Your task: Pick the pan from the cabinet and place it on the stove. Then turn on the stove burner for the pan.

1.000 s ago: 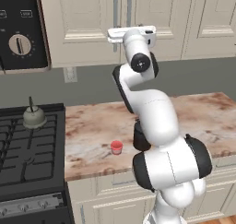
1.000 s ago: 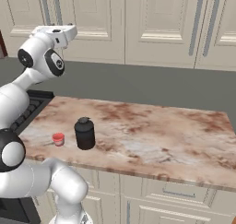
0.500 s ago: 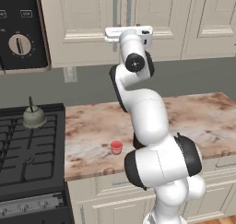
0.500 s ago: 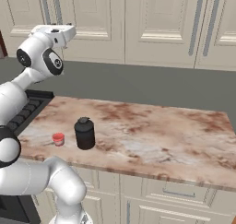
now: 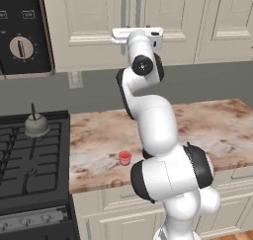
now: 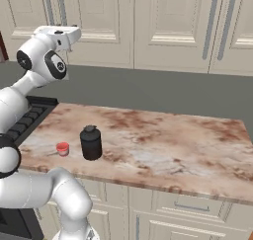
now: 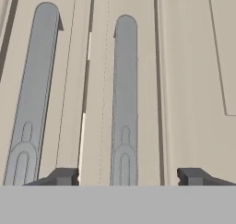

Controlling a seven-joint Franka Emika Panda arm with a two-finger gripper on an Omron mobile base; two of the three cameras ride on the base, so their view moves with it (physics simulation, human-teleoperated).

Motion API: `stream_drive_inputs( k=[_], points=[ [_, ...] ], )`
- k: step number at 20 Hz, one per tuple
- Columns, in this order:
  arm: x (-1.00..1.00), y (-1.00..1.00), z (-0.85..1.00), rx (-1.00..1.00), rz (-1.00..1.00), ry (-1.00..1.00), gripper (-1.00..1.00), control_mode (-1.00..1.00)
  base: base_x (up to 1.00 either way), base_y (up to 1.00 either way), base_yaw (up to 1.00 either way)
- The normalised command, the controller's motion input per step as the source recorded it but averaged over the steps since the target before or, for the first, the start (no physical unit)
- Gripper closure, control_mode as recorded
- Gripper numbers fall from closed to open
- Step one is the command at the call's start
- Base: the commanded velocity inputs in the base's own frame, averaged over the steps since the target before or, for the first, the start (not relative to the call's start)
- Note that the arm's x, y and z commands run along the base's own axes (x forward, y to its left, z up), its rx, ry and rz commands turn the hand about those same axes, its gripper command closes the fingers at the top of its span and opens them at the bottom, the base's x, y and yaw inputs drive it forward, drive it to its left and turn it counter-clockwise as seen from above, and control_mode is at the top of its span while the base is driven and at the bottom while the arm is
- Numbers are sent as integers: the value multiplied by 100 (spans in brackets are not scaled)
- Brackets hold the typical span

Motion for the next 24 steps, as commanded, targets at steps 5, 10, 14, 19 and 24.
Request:
stream_drive_inputs(
  k=[5,10,14,19,24],
  points=[
    [41,7,-24,0,0,0,100,-100,0,0,0],
    [7,23,-14,0,0,-1,100,-100,0,0,0],
    [0,34,-9,0,2,-1,100,-100,0,0,0],
    [0,36,-5,0,3,0,100,-100,0,0,0],
    [0,-15,0,0,0,2,100,-100,0,0,0]
  ],
)
